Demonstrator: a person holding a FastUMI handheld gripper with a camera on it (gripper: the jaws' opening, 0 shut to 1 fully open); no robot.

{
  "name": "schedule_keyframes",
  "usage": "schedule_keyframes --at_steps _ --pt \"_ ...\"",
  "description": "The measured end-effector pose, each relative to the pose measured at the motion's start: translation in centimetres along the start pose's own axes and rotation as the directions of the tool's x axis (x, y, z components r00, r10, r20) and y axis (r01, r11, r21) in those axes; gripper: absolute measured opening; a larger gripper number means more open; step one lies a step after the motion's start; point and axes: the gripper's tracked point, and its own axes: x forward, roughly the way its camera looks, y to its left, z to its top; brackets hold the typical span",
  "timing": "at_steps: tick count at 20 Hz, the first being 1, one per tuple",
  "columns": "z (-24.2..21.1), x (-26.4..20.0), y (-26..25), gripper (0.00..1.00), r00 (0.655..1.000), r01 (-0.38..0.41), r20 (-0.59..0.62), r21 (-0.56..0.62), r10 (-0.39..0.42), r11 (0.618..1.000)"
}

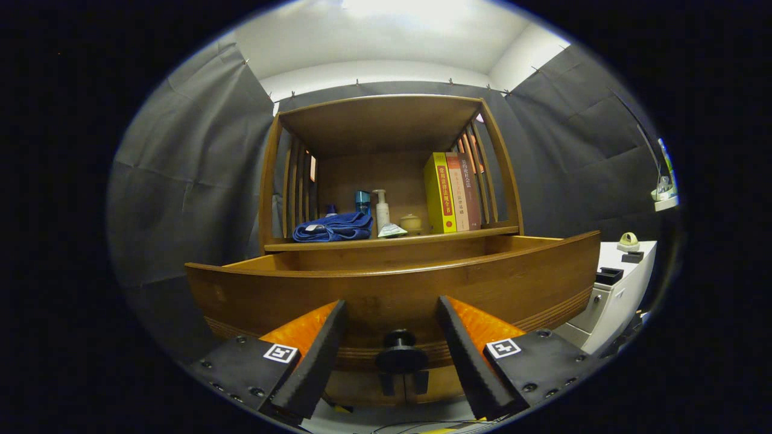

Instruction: Pull open the drawer, take out the items inside it, and place them on the countertop above the cabinet.

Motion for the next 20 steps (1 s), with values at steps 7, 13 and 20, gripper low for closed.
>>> schedule_keyframes --at_steps 7,13,20 --pt "0.2 2.0 0.5 0.99 0.997 0.017 -0.073 0.018 -0.016 1.0" --pt "0.8 7.2 -0.3 0.99 0.996 0.008 -0.093 0.023 -0.005 1.0" --pt "0.3 11.7 -0.9 0.99 0.991 0.004 -0.131 0.012 -0.003 1.0"
